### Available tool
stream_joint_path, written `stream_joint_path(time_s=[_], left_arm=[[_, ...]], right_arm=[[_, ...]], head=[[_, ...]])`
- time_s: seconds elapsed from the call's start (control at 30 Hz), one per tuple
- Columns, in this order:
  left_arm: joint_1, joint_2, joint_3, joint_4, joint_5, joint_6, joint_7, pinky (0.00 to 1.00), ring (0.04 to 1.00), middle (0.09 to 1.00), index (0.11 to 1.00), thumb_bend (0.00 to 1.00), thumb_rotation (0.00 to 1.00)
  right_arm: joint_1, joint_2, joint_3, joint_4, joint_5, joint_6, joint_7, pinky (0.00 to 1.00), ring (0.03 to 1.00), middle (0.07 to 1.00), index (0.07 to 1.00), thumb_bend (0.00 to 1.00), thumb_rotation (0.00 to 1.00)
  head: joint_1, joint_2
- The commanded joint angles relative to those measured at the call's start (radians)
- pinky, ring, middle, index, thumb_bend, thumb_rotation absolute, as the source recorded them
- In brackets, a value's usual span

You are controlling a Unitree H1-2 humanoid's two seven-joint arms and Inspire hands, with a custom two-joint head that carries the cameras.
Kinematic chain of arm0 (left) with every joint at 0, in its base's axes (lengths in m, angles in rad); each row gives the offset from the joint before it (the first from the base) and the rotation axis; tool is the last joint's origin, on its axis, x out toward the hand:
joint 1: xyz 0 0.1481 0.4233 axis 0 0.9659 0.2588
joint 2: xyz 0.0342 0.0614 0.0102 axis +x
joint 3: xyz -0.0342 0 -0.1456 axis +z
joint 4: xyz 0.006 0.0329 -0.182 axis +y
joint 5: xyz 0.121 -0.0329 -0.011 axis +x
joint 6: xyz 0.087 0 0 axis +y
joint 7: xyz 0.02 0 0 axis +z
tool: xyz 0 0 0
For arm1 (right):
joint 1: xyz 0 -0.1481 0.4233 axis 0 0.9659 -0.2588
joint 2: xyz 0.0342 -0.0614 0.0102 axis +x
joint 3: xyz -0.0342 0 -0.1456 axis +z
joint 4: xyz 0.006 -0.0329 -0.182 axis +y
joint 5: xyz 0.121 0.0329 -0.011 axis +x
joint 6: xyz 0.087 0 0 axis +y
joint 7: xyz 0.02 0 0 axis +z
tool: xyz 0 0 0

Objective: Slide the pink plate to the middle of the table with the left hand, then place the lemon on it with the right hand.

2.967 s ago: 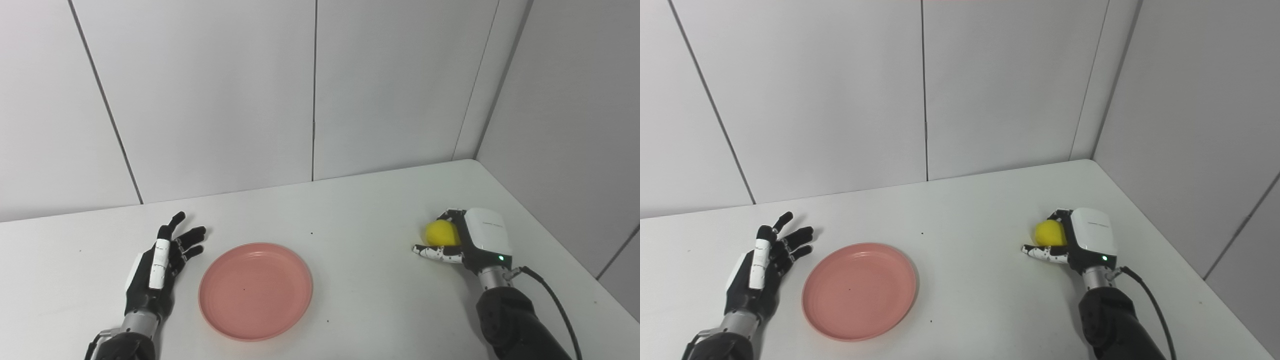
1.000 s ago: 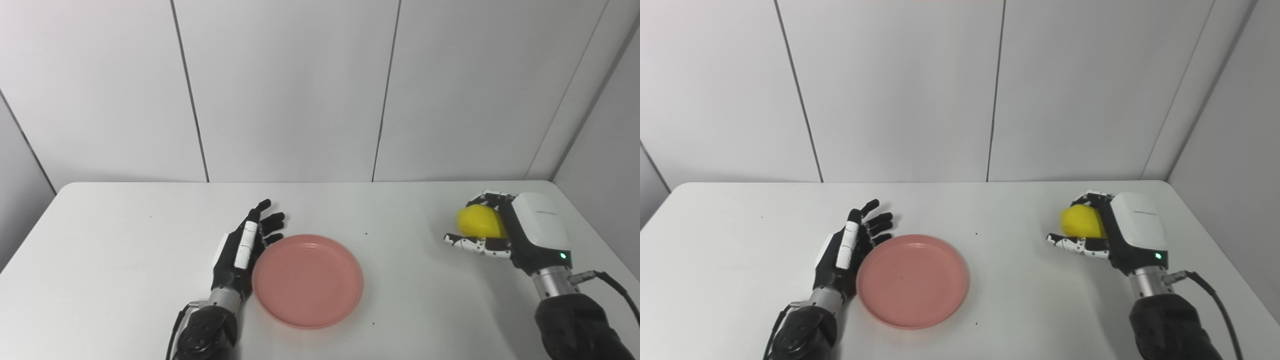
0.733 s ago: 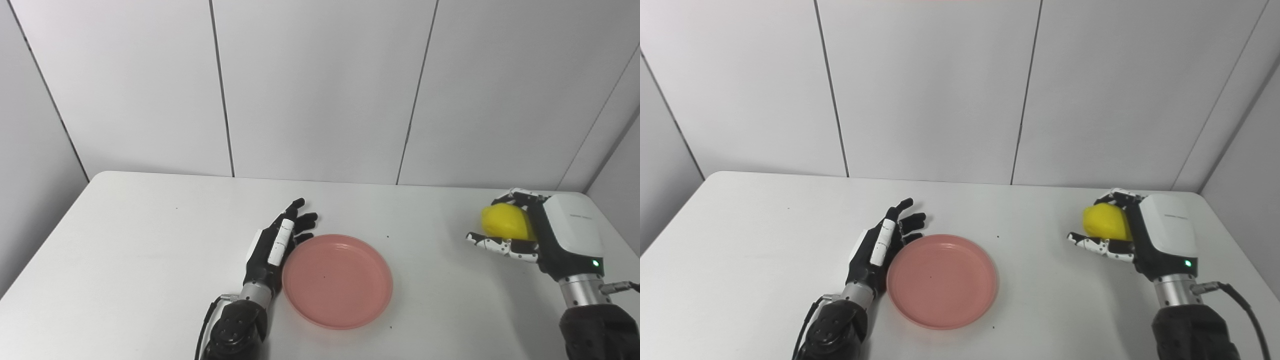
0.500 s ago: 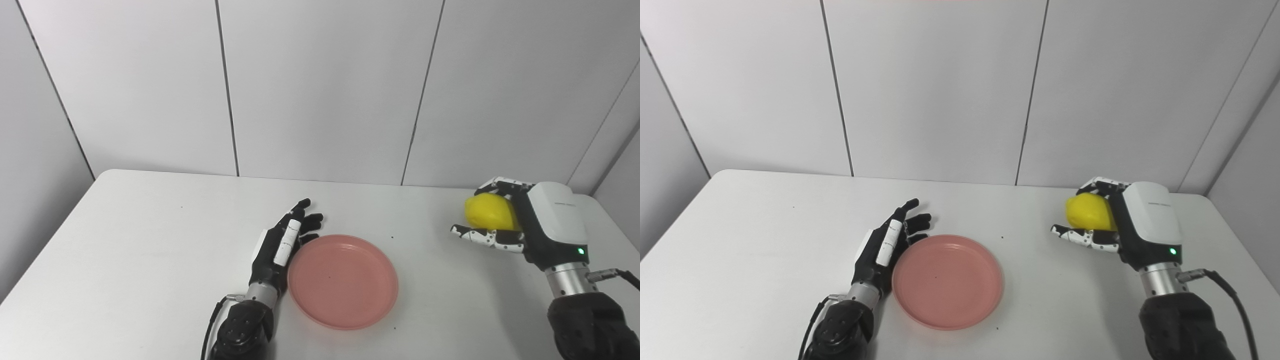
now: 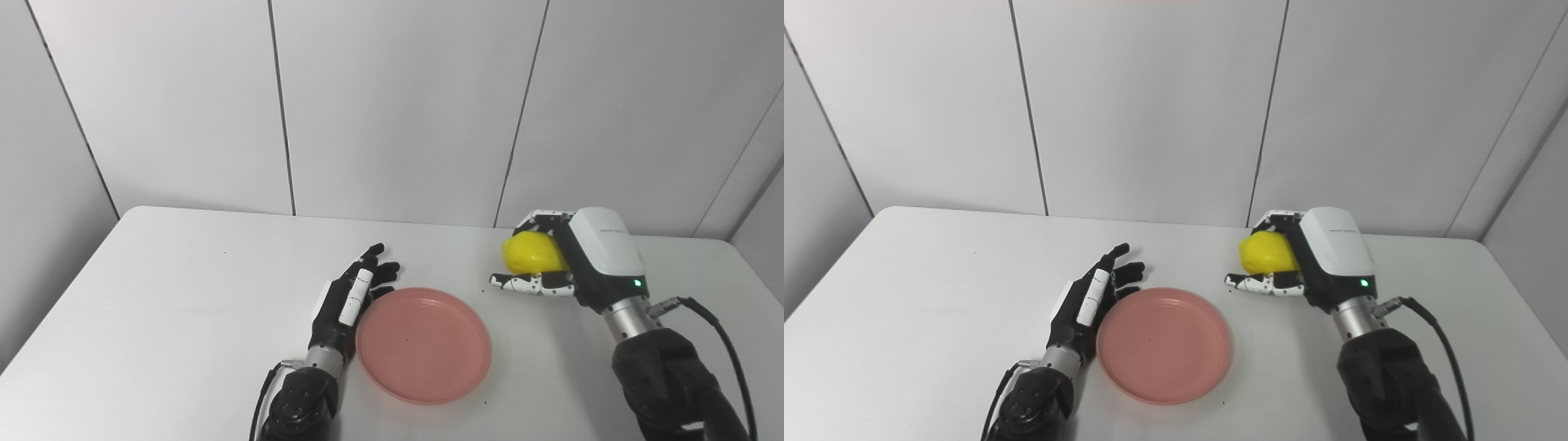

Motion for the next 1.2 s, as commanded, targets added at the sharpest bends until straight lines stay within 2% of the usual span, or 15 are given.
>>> stream_joint_path(time_s=[0.0,0.37,0.53,0.57,0.67,0.77,0.9,0.93,1.03,1.17], left_arm=[[0.042,0.010,0.003,0.048,-0.003,0.061,0.000,0.75,0.781,0.746,0.843,0.92,0.87],[0.028,0.022,0.009,0.070,-0.004,0.056,-0.005,0.77,0.793,0.739,0.848,0.90,0.88],[0.021,0.025,0.010,0.070,-0.007,0.055,-0.010,0.75,0.794,0.730,0.857,0.89,0.89],[0.020,0.026,0.011,0.070,-0.007,0.054,-0.011,0.76,0.797,0.733,0.860,0.88,0.89],[0.018,0.025,0.014,0.069,-0.009,0.056,-0.010,0.78,0.802,0.731,0.858,0.87,0.89],[0.016,0.024,0.017,0.069,-0.009,0.061,-0.011,0.79,0.808,0.731,0.858,0.88,0.89],[0.014,0.025,0.011,0.073,-0.001,0.062,-0.013,0.85,0.828,0.734,0.857,0.90,0.89],[0.014,0.025,0.011,0.073,-0.003,0.064,-0.014,0.87,0.828,0.733,0.854,0.89,0.89],[0.011,0.023,0.010,0.078,-0.001,0.064,-0.012,0.90,0.826,0.733,0.852,0.88,0.89],[0.007,0.022,0.011,0.083,-0.002,0.062,-0.010,0.94,0.835,0.734,0.858,0.90,0.89]], right_arm=[[-0.053,0.006,0.007,0.013,-0.016,-0.005,-0.014,0.16,0.214,0.294,0.403,0.58,0.46],[-0.107,0.072,0.065,0.149,0.007,-0.034,-0.015,0.16,0.212,0.286,0.367,0.58,0.44],[-0.126,0.090,0.099,0.156,0.007,-0.008,0.027,0.21,0.269,0.353,0.486,0.58,0.51],[-0.128,0.092,0.106,0.156,0.002,-0.008,0.028,0.20,0.262,0.347,0.499,0.58,0.50],[-0.131,0.100,0.127,0.161,-0.015,-0.013,0.031,0.16,0.224,0.305,0.431,0.59,0.46],[-0.132,0.108,0.146,0.165,-0.036,-0.007,0.034,0.16,0.218,0.300,0.423,0.59,0.47],[-0.126,0.113,0.172,0.160,-0.058,-0.002,0.055,0.18,0.252,0.345,0.517,0.60,0.49],[-0.125,0.111,0.178,0.159,-0.063,-0.004,0.060,0.20,0.265,0.355,0.489,0.59,0.49],[-0.120,0.105,0.200,0.161,-0.084,-0.017,0.066,0.26,0.329,0.403,0.484,0.60,0.51],[-0.112,0.107,0.219,0.157,-0.102,-0.009,0.083,0.25,0.321,0.393,0.479,0.60,0.53]], head=[[-0.001,0.001],[-0.035,0.008],[-0.038,0.014],[-0.040,0.018],[-0.044,0.021],[-0.050,0.022],[-0.056,0.027],[-0.056,0.027],[-0.058,0.030],[-0.059,0.030]])
